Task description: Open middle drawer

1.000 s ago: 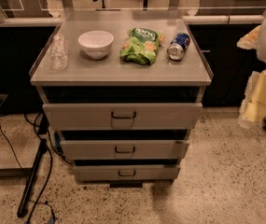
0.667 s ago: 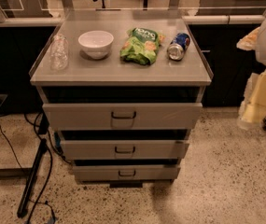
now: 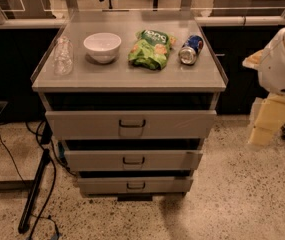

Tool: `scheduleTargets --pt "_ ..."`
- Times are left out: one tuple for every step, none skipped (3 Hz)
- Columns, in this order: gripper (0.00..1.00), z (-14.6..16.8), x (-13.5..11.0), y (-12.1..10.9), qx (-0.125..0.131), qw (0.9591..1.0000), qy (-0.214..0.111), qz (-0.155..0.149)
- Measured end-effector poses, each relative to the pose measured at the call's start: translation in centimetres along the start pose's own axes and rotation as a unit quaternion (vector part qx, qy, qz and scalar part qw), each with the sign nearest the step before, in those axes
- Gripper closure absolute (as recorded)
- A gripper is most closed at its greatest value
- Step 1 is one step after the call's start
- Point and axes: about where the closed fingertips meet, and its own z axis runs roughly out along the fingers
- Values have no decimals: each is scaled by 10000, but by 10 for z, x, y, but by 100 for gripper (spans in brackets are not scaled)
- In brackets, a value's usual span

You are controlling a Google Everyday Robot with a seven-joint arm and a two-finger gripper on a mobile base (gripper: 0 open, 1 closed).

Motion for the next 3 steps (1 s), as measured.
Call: scheduleTargets --pt "0 24 -6 6 -240 9995 -102 -180" --pt "0 24 -6 6 -245 9995 -103 -183" --pt "0 36 -9 18 -380 9989 -206 -190"
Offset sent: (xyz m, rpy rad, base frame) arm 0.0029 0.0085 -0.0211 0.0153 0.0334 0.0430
